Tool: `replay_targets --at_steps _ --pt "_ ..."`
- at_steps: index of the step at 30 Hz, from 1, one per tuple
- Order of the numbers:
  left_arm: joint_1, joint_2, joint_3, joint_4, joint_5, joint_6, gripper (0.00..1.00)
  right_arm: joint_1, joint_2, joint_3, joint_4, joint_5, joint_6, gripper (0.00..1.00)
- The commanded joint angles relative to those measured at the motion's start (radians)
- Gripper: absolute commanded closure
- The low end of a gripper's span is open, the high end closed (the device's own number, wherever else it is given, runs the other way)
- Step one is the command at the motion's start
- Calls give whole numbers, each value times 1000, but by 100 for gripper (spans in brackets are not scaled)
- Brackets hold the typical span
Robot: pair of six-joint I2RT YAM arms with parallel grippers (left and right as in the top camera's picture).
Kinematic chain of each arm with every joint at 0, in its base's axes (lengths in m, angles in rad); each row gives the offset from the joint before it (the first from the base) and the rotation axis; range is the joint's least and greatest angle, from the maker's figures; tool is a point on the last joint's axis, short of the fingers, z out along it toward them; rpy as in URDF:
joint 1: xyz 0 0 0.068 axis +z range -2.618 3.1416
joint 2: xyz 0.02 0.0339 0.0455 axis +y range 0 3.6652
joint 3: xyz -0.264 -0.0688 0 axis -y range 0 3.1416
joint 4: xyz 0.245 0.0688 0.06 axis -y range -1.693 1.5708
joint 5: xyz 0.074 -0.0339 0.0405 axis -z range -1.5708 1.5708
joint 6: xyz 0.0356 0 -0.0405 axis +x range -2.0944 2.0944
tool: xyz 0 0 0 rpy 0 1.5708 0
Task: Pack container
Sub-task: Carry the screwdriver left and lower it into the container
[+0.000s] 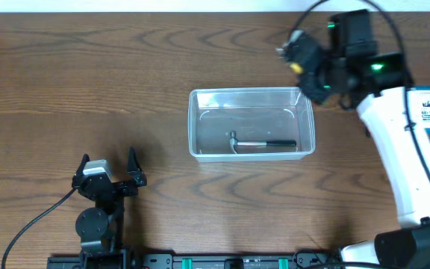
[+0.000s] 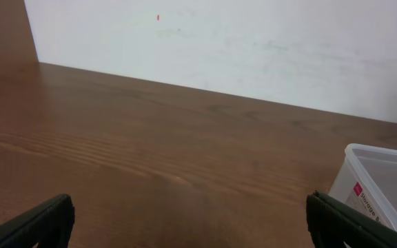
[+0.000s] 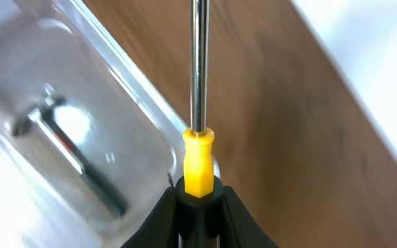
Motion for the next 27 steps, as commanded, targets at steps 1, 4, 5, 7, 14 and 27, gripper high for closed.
replay_targets --at_steps 1,4,5,7,14,27 --pt "6 -6 -12 -44 -16 5 2 65 7 18 32 -8 -54 99" --pt "6 -6 -12 -44 -16 5 2 93 34 18 43 -8 -72 99" --pt "6 -6 -12 -44 -16 5 2 98 53 18 40 -9 -71 99" --pt "6 -6 -12 -44 -16 5 2 108 88 18 19 -8 -72 99" --pt "6 -6 -12 -45 -16 5 2 157 196 18 -59 -9 -114 99" --pt "6 -6 -12 -45 -16 5 2 214 280 16 -226 -62 -184 99"
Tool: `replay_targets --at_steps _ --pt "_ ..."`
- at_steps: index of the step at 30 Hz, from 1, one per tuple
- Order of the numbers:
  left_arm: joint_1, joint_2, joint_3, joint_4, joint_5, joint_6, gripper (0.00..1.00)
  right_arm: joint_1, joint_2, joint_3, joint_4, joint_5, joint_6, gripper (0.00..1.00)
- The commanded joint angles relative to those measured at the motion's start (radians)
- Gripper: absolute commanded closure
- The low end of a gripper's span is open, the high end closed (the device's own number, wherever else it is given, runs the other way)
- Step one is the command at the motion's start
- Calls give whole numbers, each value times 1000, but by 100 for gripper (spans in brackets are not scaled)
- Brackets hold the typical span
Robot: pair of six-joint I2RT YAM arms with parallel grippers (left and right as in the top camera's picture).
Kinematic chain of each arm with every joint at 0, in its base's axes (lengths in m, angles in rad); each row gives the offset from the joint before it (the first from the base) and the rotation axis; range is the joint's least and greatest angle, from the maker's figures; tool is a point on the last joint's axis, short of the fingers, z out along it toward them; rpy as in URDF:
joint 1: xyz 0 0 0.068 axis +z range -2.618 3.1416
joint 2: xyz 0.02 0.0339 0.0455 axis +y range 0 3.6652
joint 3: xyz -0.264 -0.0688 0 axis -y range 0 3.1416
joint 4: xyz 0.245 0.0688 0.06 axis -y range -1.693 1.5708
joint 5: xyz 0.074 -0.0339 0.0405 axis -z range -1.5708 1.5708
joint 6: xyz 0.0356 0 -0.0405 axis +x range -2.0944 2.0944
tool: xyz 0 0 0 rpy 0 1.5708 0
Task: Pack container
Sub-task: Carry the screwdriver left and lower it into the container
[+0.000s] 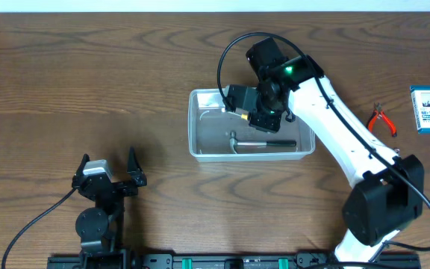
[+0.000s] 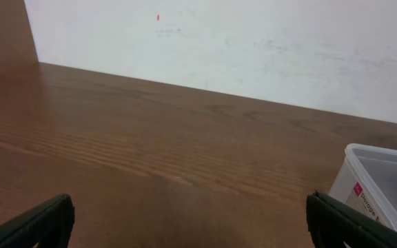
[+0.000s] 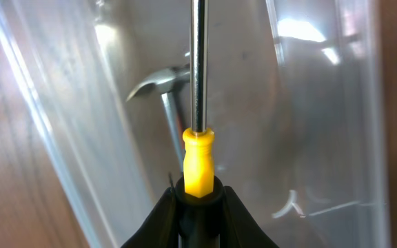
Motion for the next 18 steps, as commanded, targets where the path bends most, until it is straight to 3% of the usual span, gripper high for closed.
replay_targets --at_steps 1,18 --pt "6 -6 -12 -45 -16 5 2 2 43 10 -22 -27 -23 99" --pt "6 -6 -12 -45 -16 5 2 -1 180 -2 -44 -28 -60 98"
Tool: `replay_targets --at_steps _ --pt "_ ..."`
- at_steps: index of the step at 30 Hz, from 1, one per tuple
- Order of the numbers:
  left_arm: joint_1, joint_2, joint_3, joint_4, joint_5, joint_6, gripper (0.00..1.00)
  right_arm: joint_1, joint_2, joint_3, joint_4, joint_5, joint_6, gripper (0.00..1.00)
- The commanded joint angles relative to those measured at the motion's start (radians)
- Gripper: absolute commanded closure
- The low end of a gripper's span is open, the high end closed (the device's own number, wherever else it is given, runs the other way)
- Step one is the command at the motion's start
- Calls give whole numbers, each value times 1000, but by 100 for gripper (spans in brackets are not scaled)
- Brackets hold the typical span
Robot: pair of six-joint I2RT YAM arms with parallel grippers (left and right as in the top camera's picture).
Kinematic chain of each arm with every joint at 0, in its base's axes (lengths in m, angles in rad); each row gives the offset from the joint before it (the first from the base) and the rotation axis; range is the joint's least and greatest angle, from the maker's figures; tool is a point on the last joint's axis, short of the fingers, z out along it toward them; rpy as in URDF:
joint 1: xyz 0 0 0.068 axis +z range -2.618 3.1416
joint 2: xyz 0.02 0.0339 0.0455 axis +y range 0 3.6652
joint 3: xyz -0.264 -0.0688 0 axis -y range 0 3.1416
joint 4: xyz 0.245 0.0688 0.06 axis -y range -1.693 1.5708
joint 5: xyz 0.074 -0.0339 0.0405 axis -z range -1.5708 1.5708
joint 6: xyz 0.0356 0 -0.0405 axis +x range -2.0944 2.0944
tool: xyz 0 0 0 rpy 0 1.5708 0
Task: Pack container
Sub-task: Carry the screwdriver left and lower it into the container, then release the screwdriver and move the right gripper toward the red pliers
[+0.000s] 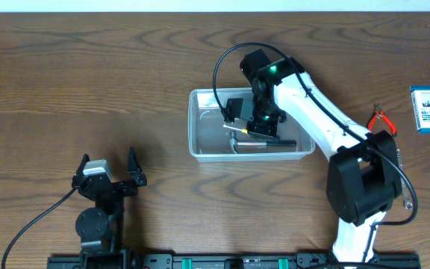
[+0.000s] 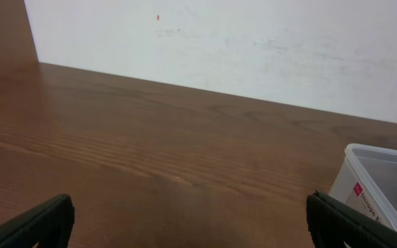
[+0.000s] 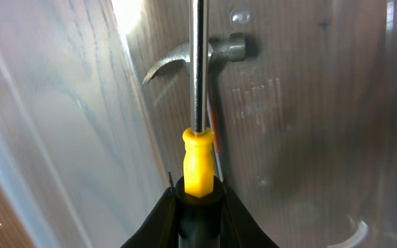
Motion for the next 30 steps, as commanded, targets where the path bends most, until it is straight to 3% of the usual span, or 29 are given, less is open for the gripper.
replay_targets --at_steps 1,14,20,30 --pt "6 -6 -12 -45 -16 5 2 -2 37 -2 -3 -16 -15 98" --pt "6 -6 -12 -45 -16 5 2 -19 97 -3 11 -16 -15 92" --pt "6 -6 -12 -45 -16 5 2 -27 98 -3 15 -15 -15 71" --pt "6 -6 -12 -45 -16 5 2 -26 97 17 32 19 62 57"
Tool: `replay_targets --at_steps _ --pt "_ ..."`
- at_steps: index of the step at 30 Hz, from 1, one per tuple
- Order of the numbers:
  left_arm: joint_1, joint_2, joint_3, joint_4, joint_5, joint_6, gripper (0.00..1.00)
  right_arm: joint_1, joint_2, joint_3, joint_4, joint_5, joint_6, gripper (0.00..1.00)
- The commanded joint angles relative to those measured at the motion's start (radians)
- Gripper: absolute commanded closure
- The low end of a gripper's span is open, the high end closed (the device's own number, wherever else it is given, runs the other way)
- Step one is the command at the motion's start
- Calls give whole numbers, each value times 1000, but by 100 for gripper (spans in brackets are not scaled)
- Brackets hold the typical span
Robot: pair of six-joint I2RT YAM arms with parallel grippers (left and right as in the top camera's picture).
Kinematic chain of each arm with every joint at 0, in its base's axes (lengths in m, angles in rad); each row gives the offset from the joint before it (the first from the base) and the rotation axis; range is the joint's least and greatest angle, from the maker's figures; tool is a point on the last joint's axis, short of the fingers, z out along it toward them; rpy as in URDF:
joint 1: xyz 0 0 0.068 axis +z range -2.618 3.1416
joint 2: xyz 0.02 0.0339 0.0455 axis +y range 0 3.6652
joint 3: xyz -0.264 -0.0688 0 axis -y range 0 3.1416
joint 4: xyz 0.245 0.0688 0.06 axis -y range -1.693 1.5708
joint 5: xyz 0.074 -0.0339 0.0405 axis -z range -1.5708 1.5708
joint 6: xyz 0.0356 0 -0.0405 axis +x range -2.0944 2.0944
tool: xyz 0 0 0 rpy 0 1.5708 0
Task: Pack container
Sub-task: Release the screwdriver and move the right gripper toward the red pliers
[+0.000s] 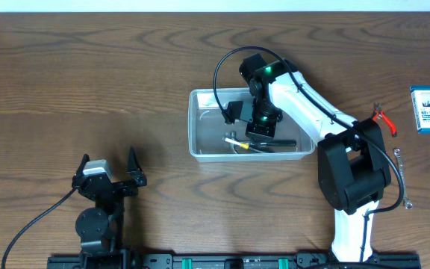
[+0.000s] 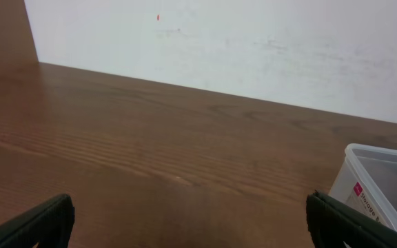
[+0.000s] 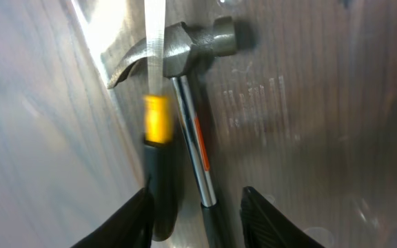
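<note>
A clear plastic container (image 1: 200, 96) stands mid-table. On its floor lie a small hammer (image 3: 185, 48) and a screwdriver (image 3: 157, 118) with a yellow collar, black handle and steel shaft, side by side. My right gripper (image 3: 197, 191) is down inside the container, open, straddling both handles and gripping neither. In the overhead view the right gripper (image 1: 258, 125) covers part of the hammer (image 1: 275, 145), and the screwdriver (image 1: 234, 140) shows at the lower left of the container. My left gripper (image 1: 109, 179) rests open at the table's lower left, and in its wrist view the left gripper (image 2: 191, 227) holds nothing.
Red-handled pliers (image 1: 383, 119), a blue box and a metal wrench (image 1: 402, 175) lie on the table at the right. The container's corner (image 2: 381, 186) shows at the right of the left wrist view, a white wall behind.
My right gripper has opened and let go of the screwdriver, which now lies beside the hammer on the container floor. The left arm has not moved.
My right gripper held the screwdriver just outside the container's far right corner. It was then over the container's inside, then low above the hammer, still shut on the tool. Now the screwdriver lies free in the container.
</note>
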Motion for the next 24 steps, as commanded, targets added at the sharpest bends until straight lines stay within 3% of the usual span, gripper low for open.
replay_targets --at_steps 1,6,8,10,19,24 --pt "6 -6 -12 -45 -16 5 2 -8 14 32 -5 10 61 56" --pt "6 -6 -12 -45 -16 5 2 -8 14 197 -80 10 173 39" --pt "6 -6 -12 -45 -16 5 2 -9 14 282 -120 18 215 26" --pt "6 -6 -12 -45 -16 5 2 -10 14 402 -179 77 284 1" --pt "6 -6 -12 -45 -16 5 2 -38 -16 813 -512 421 462 1" --pt "6 -6 -12 -45 -16 5 2 -109 -137 822 -511 473 655 1"
